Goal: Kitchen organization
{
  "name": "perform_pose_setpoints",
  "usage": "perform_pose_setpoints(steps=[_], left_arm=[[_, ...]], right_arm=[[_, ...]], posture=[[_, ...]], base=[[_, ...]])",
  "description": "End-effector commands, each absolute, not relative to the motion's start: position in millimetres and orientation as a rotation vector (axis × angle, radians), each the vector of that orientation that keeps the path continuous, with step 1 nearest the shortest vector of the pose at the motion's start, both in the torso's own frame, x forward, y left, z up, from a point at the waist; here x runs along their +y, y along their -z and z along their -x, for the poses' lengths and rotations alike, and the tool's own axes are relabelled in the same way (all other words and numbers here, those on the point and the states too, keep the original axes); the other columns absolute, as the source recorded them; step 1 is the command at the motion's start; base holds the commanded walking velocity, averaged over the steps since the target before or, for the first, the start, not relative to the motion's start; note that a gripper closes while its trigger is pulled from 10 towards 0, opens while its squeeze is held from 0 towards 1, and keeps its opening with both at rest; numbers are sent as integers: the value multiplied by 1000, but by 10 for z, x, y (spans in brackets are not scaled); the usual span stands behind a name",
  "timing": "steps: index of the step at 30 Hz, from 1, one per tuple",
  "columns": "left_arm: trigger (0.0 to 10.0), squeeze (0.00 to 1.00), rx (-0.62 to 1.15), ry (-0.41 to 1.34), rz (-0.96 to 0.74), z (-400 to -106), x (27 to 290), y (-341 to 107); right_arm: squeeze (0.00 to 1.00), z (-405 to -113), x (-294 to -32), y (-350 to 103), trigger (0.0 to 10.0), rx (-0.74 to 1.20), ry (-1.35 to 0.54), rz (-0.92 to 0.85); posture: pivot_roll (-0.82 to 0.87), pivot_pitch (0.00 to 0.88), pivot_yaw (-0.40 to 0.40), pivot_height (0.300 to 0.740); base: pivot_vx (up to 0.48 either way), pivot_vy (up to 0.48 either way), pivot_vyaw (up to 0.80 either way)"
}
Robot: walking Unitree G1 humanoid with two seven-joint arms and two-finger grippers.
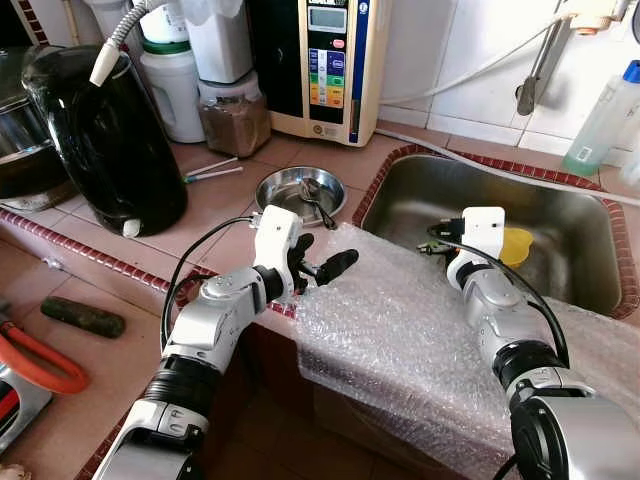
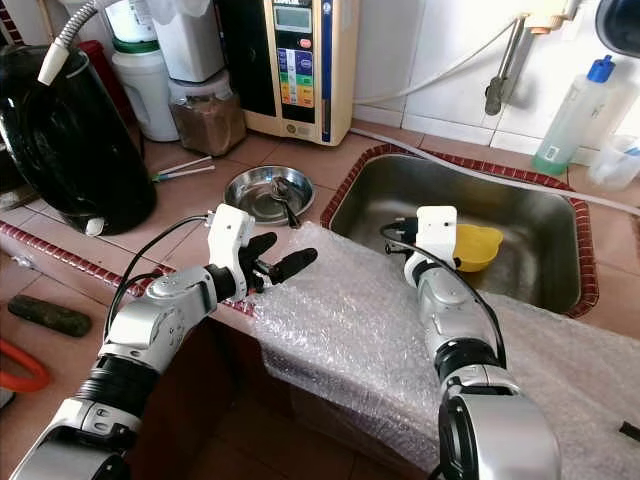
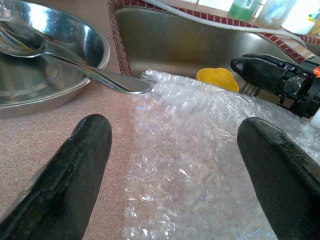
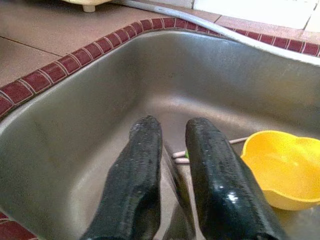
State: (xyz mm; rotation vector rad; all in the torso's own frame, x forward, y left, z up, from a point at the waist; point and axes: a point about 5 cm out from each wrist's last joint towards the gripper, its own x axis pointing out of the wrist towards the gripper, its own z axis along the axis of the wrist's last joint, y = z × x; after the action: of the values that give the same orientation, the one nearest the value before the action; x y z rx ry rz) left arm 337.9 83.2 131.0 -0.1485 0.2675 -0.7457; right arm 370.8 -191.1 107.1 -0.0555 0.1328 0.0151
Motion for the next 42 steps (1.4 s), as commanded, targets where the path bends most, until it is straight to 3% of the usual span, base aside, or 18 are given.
perform_pose_setpoints(steps=[1, 18, 23, 32, 33, 42], left_arm=[[10000, 1000, 250, 765, 129, -3387, 801, -1368], [10000, 1000, 189, 668, 112, -3482, 820, -1431], [10000, 1000, 118, 561, 139, -3569, 870, -1509], [10000, 1000, 107, 454, 158, -3676, 864, -1498], [10000, 0, 114, 427, 181, -3708, 851, -1481], [10000, 0, 133, 361, 125, -3818, 815, -1441]], right_arm=[[1000, -3693, -1937, -1031, 10000, 156, -14, 78], [1000, -3711, -1987, -1057, 10000, 158, 64, 68], [1000, -3753, -1911, -1167, 10000, 86, 50, 13], [1000, -3767, -1731, -1332, 10000, -42, -22, 88], [1000, -3754, -1691, -1361, 10000, -71, -48, 113], [1000, -3620, -1472, -1457, 10000, -170, -175, 128]], posture=[[49, 0, 33, 740], [43, 0, 32, 740], [40, 0, 35, 740], [19, 0, 39, 740], [16, 0, 40, 740], [-10, 0, 50, 740]], base=[[0, 0, 0], [0, 0, 0], [0, 0, 0], [0, 0, 0], [0, 0, 0], [0, 0, 0]])
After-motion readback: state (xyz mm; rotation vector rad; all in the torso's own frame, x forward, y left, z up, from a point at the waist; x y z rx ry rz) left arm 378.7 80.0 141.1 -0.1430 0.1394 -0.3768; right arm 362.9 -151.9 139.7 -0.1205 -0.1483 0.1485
